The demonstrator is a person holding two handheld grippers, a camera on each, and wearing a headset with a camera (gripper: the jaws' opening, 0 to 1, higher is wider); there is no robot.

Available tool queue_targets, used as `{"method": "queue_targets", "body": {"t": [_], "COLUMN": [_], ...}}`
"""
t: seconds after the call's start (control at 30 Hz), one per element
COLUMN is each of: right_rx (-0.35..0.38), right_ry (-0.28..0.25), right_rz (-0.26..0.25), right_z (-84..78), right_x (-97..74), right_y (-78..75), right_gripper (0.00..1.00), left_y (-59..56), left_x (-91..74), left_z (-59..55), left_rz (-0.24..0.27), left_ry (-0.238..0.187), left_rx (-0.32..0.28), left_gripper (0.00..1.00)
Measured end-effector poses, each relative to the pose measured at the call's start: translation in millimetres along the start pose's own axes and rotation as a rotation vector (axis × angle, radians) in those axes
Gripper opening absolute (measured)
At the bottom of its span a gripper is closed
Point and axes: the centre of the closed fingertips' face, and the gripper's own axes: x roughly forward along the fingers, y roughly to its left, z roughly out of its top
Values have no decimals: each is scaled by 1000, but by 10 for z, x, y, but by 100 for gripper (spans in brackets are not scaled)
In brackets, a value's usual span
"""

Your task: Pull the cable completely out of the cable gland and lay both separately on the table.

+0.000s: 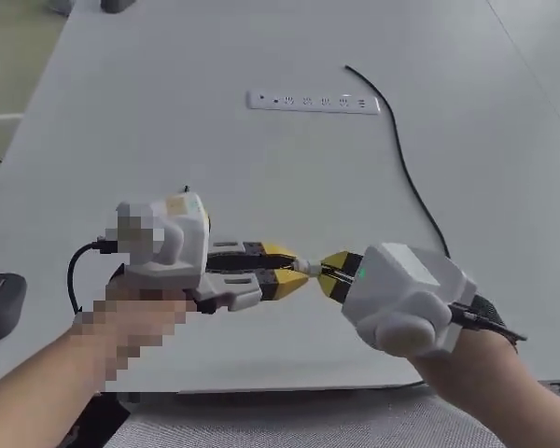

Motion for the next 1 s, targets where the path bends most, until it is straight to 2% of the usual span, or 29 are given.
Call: {"method": "queue_targets", "body": {"t": [0.2, 0.63, 0.83, 1.0], "right_rx": [18, 96, 125, 206], "right_ry": [-10, -20, -4, -10], "right_rz": [-21, -17, -26, -33], "right_z": [-7, -59, -145, -227], "right_x": [-14, -18, -31, -24], "right_y": [-21, -16, -62, -90], "right_gripper": [0, 0, 0, 0], "left_y": [-10, -33, -15, -4], "left_x": [10, 28, 8, 7], "left_z": [15, -6, -4, -10], "left_rz": [-1, 0, 5, 10], "left_ry": [-5, 5, 0, 0], "left_rx": [2, 12, 10, 11], "left_gripper": [15, 15, 15, 15]}}
